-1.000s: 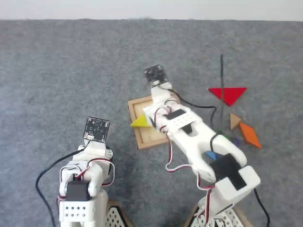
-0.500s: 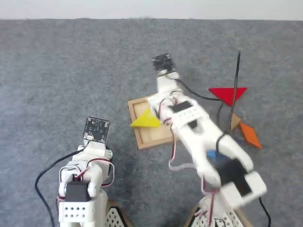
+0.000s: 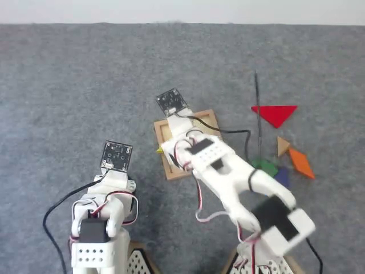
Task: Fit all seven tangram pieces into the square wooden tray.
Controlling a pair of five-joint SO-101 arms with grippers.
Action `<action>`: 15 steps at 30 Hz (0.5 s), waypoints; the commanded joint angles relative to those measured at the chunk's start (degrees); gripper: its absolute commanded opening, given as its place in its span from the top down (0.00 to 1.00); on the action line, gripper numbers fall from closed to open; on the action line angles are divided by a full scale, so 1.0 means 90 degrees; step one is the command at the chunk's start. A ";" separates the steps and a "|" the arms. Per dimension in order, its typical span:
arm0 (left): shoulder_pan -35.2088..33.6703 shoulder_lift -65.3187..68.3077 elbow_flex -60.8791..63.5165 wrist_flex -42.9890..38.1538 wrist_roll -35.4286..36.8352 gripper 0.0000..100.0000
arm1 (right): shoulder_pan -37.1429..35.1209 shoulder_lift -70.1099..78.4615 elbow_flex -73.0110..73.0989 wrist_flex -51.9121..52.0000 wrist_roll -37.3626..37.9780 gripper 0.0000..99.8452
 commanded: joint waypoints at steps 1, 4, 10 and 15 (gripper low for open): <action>-0.0020 -0.0127 -0.0073 0.0029 0.0059 0.99 | 0.0288 0.0571 -0.0947 0.0474 0.0137 0.94; -0.0010 -0.0127 -0.0073 0.0029 0.0059 0.99 | 0.0542 0.0659 -0.1241 0.0650 0.0010 0.94; -0.0020 -0.0127 -0.0073 0.0029 0.0059 0.99 | 0.1236 0.0659 -0.1280 0.0308 0.0029 0.94; -0.0020 -0.0127 -0.0073 0.0029 0.0059 0.99 | 0.1216 0.0542 -0.1270 0.0083 0.0068 0.94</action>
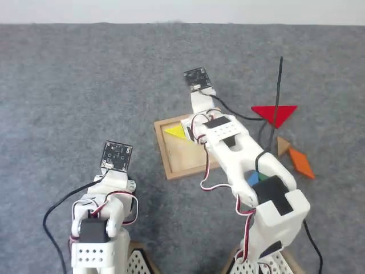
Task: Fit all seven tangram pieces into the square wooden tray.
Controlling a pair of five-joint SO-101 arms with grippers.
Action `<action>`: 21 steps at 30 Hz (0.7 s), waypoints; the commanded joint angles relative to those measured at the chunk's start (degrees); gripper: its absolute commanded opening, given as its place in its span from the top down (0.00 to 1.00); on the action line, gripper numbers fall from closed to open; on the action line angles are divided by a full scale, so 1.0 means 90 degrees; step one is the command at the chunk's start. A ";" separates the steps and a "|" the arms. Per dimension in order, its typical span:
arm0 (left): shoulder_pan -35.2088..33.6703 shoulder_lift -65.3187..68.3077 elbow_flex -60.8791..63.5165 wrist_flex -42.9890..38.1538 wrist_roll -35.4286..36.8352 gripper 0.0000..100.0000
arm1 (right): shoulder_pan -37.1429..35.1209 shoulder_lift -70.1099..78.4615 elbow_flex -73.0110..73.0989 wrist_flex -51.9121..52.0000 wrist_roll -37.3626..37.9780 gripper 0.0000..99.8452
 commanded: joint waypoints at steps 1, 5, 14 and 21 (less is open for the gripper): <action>-0.0020 -0.0127 -0.0073 0.0029 0.0059 0.99 | -0.0044 -0.0288 -0.0293 -0.0181 0.0029 0.94; -0.0020 -0.0127 -0.0073 0.0029 0.0059 0.99 | -0.0161 -0.1177 -0.0176 0.0161 0.0068 0.94; -0.0020 -0.0127 -0.0073 0.0029 0.0059 0.99 | 0.0855 -0.4264 0.0762 0.2466 0.0850 0.94; -0.0020 -0.0127 -0.0073 0.0029 0.0059 0.99 | 0.2447 -0.5368 0.1563 0.3570 0.2159 0.94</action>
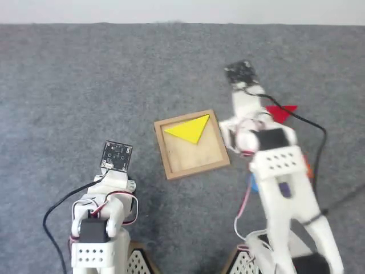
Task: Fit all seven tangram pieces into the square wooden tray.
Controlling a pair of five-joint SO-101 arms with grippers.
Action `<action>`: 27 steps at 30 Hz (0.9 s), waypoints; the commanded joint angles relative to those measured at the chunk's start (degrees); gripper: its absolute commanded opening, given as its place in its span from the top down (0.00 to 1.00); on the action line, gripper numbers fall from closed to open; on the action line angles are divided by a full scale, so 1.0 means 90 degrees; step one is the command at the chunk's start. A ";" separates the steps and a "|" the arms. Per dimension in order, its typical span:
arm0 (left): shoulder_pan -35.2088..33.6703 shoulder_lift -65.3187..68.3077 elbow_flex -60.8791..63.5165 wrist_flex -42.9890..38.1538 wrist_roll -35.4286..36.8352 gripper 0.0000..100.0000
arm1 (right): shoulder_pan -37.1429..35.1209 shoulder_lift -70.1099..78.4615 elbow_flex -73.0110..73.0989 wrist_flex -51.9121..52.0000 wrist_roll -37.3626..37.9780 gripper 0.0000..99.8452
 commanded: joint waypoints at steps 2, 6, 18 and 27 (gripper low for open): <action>-0.0020 -0.0127 -0.0073 0.0029 0.0059 0.99 | 0.1470 -0.0288 0.0098 0.0122 0.0781 0.94; -0.0020 -0.0127 -0.0073 0.0029 0.0059 0.99 | 0.2076 0.0435 -0.0381 0.0220 0.1553 0.93; -0.0020 -0.0127 -0.0073 0.0029 0.0059 0.99 | 0.2066 0.3707 -0.3233 0.0757 0.5568 0.66; -0.0020 -0.0127 -0.0073 0.0029 0.0059 0.99 | 0.1685 0.5836 -0.5372 0.0806 0.6379 0.66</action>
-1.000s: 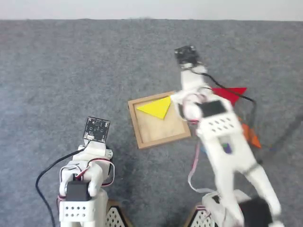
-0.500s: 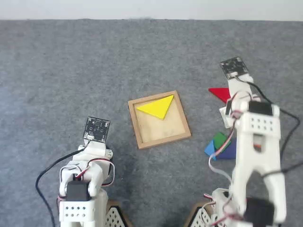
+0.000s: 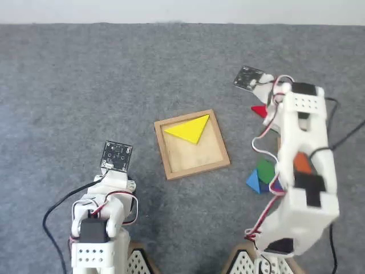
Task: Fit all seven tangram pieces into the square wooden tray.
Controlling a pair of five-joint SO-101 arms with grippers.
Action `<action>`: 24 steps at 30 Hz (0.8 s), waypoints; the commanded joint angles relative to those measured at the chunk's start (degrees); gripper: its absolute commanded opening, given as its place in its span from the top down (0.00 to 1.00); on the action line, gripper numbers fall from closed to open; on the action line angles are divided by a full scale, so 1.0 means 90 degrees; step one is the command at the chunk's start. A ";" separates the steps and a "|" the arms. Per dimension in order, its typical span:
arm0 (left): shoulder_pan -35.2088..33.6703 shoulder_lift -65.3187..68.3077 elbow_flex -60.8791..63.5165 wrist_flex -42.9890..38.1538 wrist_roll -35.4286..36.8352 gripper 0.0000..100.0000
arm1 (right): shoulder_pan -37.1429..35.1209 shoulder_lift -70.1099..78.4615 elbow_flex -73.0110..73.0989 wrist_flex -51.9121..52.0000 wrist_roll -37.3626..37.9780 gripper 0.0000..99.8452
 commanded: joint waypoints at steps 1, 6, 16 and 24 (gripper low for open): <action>-0.0020 -0.0127 -0.0073 0.0029 0.0059 0.99 | -0.0112 0.0689 -0.1260 0.0054 0.0176 0.66; -0.0020 -0.0127 -0.0073 0.0029 0.0059 0.99 | -0.0005 0.2085 -0.2696 0.0484 0.0586 0.66; -0.0020 -0.0127 -0.0073 0.0029 0.0059 0.99 | 0.0542 0.3883 -0.4982 0.2379 0.0723 0.66; -0.0020 -0.0127 -0.0073 0.0029 0.0059 0.99 | 0.0611 0.3902 -0.5558 0.3873 0.0361 0.72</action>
